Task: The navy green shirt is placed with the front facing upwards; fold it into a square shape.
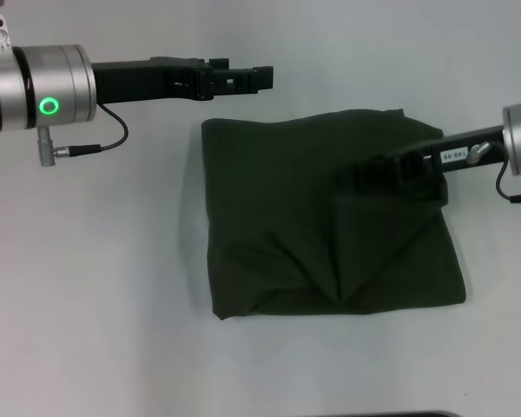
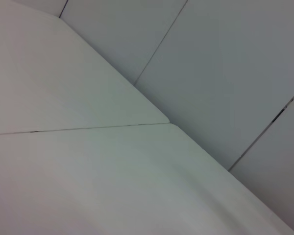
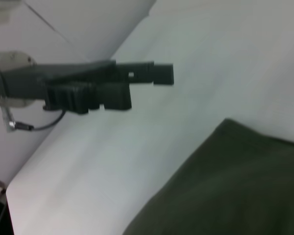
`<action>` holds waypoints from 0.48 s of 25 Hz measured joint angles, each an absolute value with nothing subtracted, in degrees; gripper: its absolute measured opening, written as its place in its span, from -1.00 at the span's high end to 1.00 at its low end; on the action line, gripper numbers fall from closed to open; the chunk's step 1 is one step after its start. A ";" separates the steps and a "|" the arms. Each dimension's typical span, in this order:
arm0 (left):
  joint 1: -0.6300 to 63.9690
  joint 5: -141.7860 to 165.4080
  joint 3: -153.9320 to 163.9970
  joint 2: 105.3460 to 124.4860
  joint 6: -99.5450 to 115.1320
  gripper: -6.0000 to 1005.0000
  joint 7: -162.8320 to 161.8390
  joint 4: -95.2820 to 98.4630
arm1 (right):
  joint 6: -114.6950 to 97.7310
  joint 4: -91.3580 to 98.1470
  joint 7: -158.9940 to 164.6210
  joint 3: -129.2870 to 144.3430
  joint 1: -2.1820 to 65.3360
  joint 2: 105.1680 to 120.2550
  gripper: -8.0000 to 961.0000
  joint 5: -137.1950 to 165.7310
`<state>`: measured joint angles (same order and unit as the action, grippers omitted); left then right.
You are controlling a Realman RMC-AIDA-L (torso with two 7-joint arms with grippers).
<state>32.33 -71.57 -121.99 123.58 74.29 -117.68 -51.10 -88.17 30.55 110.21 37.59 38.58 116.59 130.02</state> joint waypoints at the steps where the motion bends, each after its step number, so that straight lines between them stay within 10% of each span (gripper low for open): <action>1: 32.33 -71.50 -121.99 123.59 74.23 -0.86 -117.68 -51.09 | -87.95 30.22 110.24 38.09 38.58 116.59 0.87 130.04; 12: 32.28 -71.36 -122.00 123.73 73.22 -0.86 -116.88 -50.79 | -89.03 29.00 111.82 41.54 37.53 115.49 0.87 130.24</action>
<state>32.28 -71.36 -122.00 123.73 73.22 -116.88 -50.79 -89.03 29.00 111.82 41.54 37.53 115.49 130.24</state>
